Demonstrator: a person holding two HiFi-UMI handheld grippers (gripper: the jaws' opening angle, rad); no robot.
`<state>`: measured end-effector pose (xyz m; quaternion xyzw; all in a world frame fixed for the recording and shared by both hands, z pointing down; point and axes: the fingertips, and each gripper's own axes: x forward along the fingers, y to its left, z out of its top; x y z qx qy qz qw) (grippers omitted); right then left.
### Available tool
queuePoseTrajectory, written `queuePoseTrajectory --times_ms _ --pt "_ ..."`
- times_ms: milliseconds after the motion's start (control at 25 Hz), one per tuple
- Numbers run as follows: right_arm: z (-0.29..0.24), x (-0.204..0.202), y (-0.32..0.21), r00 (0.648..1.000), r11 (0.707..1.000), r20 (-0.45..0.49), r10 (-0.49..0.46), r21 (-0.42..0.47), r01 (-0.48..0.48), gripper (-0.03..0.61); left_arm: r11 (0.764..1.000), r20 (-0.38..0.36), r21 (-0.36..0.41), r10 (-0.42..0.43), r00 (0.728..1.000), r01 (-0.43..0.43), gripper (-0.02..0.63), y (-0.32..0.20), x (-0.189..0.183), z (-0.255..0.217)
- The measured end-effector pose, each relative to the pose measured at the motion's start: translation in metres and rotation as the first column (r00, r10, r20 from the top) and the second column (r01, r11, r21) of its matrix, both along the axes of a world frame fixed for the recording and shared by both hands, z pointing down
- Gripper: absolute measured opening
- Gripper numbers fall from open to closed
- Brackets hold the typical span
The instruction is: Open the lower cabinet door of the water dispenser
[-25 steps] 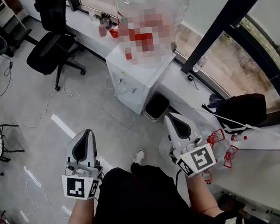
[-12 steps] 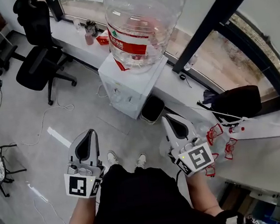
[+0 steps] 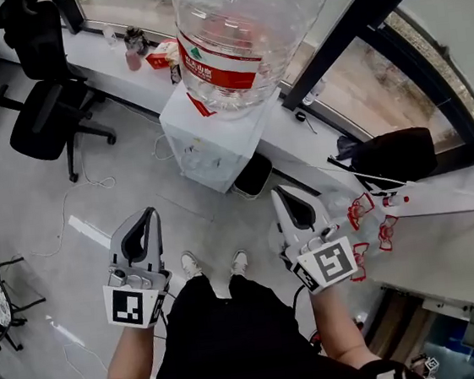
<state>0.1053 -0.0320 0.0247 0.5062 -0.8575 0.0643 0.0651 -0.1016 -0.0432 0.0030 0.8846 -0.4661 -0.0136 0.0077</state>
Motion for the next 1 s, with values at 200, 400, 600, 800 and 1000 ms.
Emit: queuePoseTrajectory --times_ms 200,400,600,800,1000 --pt "0.013 -0.006 -0.015 1.000 1.000 -0.013 0.004 -0.012 -0.004 0.005 0.999 0.000 -0.044 0.028 1.000 -0.028 0.008 -0.016 0.005 0.028" --pt "0.039 -0.002 -0.028 0.999 0.999 -0.016 -0.039 0.020 0.039 0.005 0.999 -0.035 -0.013 0.048 0.998 -0.048 0.008 -0.032 0.028 0.049" --pt "0.086 0.002 -0.036 0.997 0.997 -0.025 -0.069 0.039 0.070 0.005 1.000 -0.053 -0.004 0.020 0.998 -0.020 0.008 -0.037 0.031 0.096" --pt "0.139 0.009 -0.034 0.996 0.994 -0.026 -0.088 0.063 0.090 0.005 1.000 -0.032 0.004 -0.002 0.999 0.002 0.008 -0.046 0.027 0.152" --pt "0.194 0.008 -0.032 0.994 0.991 -0.020 -0.109 0.080 0.110 0.005 1.000 -0.013 0.017 -0.018 1.000 0.018 0.008 -0.055 0.030 0.201"
